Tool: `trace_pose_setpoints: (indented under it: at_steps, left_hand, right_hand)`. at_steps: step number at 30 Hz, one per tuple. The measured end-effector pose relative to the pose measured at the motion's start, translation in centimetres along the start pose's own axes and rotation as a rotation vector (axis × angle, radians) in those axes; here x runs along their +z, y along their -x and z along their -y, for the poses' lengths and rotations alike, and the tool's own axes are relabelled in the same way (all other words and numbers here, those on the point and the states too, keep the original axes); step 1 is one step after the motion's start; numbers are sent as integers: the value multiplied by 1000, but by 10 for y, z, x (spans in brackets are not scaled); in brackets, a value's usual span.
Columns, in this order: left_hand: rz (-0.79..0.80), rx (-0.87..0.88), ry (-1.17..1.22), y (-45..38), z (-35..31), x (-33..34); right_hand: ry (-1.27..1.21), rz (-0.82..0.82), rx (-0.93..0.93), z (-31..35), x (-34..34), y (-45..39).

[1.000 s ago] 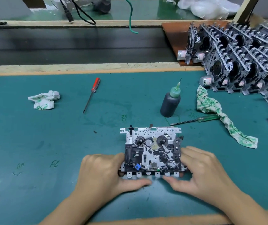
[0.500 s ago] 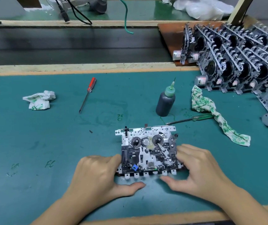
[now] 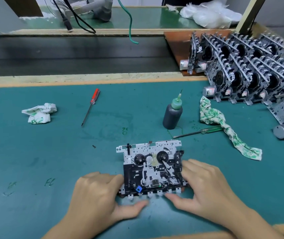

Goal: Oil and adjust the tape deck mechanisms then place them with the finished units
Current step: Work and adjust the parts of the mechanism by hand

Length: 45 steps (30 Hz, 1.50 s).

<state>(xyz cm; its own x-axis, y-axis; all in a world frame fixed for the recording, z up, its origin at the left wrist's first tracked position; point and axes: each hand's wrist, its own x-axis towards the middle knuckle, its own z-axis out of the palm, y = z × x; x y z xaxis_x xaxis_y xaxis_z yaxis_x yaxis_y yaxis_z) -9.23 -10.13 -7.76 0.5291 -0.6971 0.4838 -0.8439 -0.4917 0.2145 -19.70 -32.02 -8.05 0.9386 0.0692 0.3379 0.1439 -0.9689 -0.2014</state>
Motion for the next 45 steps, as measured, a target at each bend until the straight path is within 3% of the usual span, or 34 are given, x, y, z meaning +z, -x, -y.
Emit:
trace_pose_setpoints:
  at_steps: [10,16,28,35,40,45]
  left_hand:
    - [-7,-169,-28,-2,-4,7]
    - [103,-140,75,-7,1,2]
    - [80,-56,27,0,-3,4]
    - [46,-157,48,-4,-6,1]
    - [39,-258,229,-6,-7,-13]
    - [-58,-328,458,-13,-10,-34]
  right_hand:
    - [-8,-6,-21,1,1,-1]
    - [66,-69,10,4,5,-1]
    - [7,-96,123,10,1,-3]
    - [-27,16,-25,2,-7,-4]
    - [-367,57,-15,5,-18,-9]
    - [-739,62,228,19,-29,-17]
